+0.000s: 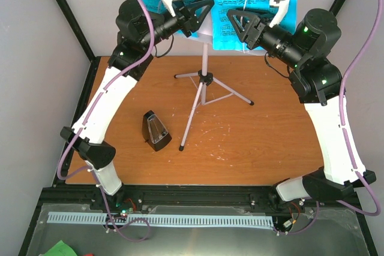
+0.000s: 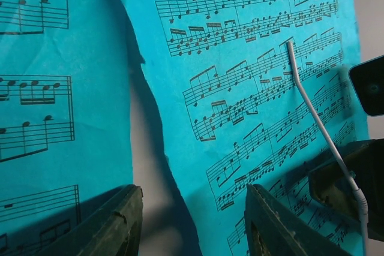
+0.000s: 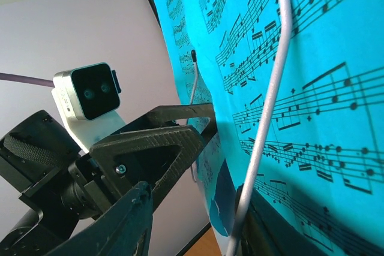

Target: Pack up the instrument practice props

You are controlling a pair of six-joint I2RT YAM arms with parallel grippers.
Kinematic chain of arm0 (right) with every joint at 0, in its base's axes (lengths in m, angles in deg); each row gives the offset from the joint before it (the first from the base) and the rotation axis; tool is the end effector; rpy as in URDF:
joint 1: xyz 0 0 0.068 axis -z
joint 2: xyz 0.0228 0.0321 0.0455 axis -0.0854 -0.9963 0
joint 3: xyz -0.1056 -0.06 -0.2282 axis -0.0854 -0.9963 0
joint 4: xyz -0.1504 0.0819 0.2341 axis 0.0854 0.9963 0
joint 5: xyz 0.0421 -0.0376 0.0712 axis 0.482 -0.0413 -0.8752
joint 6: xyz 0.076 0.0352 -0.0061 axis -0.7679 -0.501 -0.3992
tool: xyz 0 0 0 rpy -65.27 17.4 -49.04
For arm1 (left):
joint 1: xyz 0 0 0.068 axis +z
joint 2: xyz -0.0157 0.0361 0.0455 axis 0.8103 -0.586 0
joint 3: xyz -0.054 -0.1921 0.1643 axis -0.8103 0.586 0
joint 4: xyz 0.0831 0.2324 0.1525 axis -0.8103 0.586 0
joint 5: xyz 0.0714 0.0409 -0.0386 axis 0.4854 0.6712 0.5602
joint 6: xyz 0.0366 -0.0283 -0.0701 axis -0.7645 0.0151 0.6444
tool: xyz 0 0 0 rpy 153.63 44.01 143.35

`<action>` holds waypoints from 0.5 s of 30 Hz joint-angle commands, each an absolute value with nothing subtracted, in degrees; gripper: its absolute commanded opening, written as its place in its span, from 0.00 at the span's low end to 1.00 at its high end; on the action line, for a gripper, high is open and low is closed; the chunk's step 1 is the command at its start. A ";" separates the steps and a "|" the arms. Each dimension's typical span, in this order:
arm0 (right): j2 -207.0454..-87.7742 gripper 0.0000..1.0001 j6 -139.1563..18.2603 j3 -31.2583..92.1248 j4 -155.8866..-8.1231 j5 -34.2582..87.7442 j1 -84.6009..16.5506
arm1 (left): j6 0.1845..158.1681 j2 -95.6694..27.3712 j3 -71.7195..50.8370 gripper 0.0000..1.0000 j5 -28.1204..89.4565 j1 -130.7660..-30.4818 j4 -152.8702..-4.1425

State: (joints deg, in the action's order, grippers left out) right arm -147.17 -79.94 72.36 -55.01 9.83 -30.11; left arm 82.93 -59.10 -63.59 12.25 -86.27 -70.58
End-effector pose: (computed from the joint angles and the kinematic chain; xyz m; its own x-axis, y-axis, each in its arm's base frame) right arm 0.2622 0.1573 0.5945 -0.2076 0.3478 -0.9143 -0.7437 0.5511 0.3785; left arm 0.3391 -0.2521 0.5750 0.0471 -0.3087 -0.9500 0.8783 0.4658 -0.1079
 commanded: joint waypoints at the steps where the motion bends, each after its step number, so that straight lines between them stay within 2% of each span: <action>1: -146.05 0.37 -79.39 72.14 -56.32 9.34 -30.83 | 85.04 -59.68 -66.34 0.48 13.40 -85.94 -69.64; 5: -146.02 0.37 -79.25 71.96 -56.40 9.29 -30.83 | 85.44 -60.03 -66.35 0.47 11.20 -85.94 -70.72; 15: -146.03 0.36 -79.31 71.70 -56.82 9.19 -30.80 | 88.26 -61.78 -67.36 0.37 3.17 -85.94 -75.06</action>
State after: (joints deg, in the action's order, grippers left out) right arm -147.15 -79.72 72.05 -55.42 9.81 -30.13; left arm 85.95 -60.87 -64.86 7.20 -86.27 -72.09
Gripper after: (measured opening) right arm 0.366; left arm 0.388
